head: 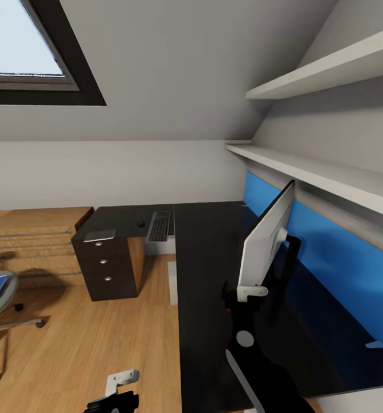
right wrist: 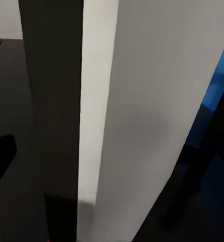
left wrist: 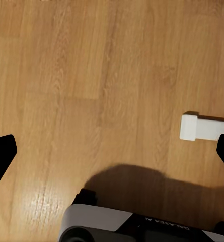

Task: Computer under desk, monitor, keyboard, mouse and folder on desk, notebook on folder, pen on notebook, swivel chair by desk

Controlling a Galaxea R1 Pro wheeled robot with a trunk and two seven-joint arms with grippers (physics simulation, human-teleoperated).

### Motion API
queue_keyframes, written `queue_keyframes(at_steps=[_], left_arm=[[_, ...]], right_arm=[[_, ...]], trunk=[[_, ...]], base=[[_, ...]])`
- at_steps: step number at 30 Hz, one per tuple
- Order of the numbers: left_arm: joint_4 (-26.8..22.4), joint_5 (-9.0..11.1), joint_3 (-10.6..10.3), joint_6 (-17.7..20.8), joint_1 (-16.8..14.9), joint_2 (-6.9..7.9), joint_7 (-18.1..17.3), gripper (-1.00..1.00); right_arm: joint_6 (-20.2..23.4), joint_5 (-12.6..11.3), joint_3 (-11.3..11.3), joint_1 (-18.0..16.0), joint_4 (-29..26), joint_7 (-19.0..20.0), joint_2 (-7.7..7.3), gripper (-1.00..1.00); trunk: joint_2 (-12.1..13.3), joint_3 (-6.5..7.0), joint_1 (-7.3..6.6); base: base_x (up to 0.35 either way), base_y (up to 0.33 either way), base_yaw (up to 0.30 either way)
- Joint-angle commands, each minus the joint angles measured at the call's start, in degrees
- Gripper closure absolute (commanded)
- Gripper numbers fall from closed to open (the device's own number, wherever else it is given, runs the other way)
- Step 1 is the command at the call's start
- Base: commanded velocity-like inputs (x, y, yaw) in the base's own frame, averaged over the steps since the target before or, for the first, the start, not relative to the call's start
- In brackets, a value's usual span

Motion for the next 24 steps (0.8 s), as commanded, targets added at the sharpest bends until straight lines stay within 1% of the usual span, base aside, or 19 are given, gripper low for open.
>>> queue_keyframes(at_steps=[1,8,14,19,24], left_arm=[[-0.1,0.6,-0.1,0.1,0.0,0.01,0.5,-1.00],[-0.1,0.6,-0.1,0.1,0.0,-0.01,0.5,-1.00],[-0.1,0.6,-0.1,0.1,0.0,-0.01,0.5,-1.00],[0.0,0.6,-0.2,0.1,0.0,-0.05,0.5,-1.00],[0.4,0.6,-0.2,0.1,0.0,-0.14,0.5,-1.00]], right_arm=[[0.4,-0.3,0.0,-0.1,-0.1,-0.4,-0.03,-1.00],[0.4,-0.3,-2.4,-0.1,-0.1,-0.4,-0.02,-1.00],[0.4,-0.3,-3.0,-0.1,-0.1,-0.4,-0.02,-1.00],[0.4,-0.4,-3.2,-0.1,-0.1,-0.4,-0.02,-1.00],[0.4,-0.4,-3.2,-0.1,-0.1,-0.4,-0.02,-1.00]], trunk=[[-0.1,-0.08,0.02],[-0.1,-0.08,0.02],[-0.1,-0.08,0.02],[-0.1,-0.08,0.02],[-0.1,-0.08,0.02]], base=[[0.042,0.000,0.000],[0.017,0.000,0.000],[0.002,0.000,0.000],[-0.001,-0.001,0.000],[-0.149,-0.103,0.000]])
